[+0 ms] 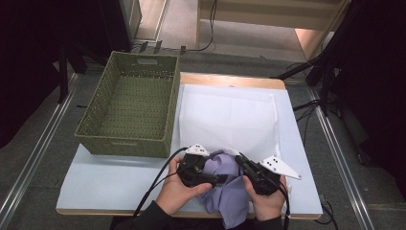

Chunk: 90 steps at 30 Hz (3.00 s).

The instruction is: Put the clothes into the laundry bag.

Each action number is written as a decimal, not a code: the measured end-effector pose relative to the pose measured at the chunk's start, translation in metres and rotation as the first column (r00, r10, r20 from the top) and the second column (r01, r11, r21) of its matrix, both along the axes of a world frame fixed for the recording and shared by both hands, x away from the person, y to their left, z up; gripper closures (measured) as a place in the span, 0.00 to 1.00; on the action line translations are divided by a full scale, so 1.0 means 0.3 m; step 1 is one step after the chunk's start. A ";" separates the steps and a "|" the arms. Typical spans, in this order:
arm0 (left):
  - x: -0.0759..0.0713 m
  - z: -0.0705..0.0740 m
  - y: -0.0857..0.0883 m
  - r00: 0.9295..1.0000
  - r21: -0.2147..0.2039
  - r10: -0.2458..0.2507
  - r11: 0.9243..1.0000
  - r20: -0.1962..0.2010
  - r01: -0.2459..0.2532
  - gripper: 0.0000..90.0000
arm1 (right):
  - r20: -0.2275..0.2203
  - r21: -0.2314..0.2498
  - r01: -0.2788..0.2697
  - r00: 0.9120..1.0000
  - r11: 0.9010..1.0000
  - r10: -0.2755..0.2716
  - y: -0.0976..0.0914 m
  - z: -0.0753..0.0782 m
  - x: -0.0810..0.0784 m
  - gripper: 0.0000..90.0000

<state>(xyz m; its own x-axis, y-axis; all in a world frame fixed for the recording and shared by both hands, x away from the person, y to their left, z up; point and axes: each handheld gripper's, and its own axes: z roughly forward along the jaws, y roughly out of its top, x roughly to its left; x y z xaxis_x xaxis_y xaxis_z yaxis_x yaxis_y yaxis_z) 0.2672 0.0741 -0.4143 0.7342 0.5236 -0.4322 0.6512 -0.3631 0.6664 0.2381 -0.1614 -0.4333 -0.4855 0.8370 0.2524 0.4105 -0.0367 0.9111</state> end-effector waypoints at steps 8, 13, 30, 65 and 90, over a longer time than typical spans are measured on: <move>-0.004 -0.058 -0.118 0.992 0.150 -0.100 0.982 -0.079 0.111 0.86 | -0.005 0.012 -0.037 0.999 0.999 0.037 0.034 0.009 -0.008 0.98; 0.054 -0.037 -0.068 0.977 0.070 0.203 0.976 0.072 -0.207 0.87 | 0.008 0.005 -0.043 0.999 0.999 0.043 0.041 0.020 -0.017 0.98; -0.021 -0.059 -0.014 0.997 0.256 -0.069 0.964 -0.045 0.079 0.47 | -0.004 -0.003 -0.008 1.000 1.000 0.008 0.006 -0.001 -0.003 0.98; -0.014 -0.086 0.092 0.998 0.269 0.053 0.962 -0.015 -0.047 0.39 | -0.007 -0.012 -0.016 1.000 1.000 0.016 0.019 -0.003 -0.008 0.98; -0.040 -0.012 0.046 0.996 0.224 -0.005 0.974 0.085 -0.014 0.44 | -0.016 -0.018 -0.028 0.999 0.999 0.028 0.027 -0.007 -0.011 0.98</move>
<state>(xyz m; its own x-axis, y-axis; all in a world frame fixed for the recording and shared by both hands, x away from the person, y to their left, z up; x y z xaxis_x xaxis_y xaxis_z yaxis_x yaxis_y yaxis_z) 0.2553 0.0881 -0.4180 0.7608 0.6032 -0.2396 0.5976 -0.5069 0.6213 0.2348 -0.1533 -0.4355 -0.5053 0.8274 0.2451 0.4252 -0.0085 0.9051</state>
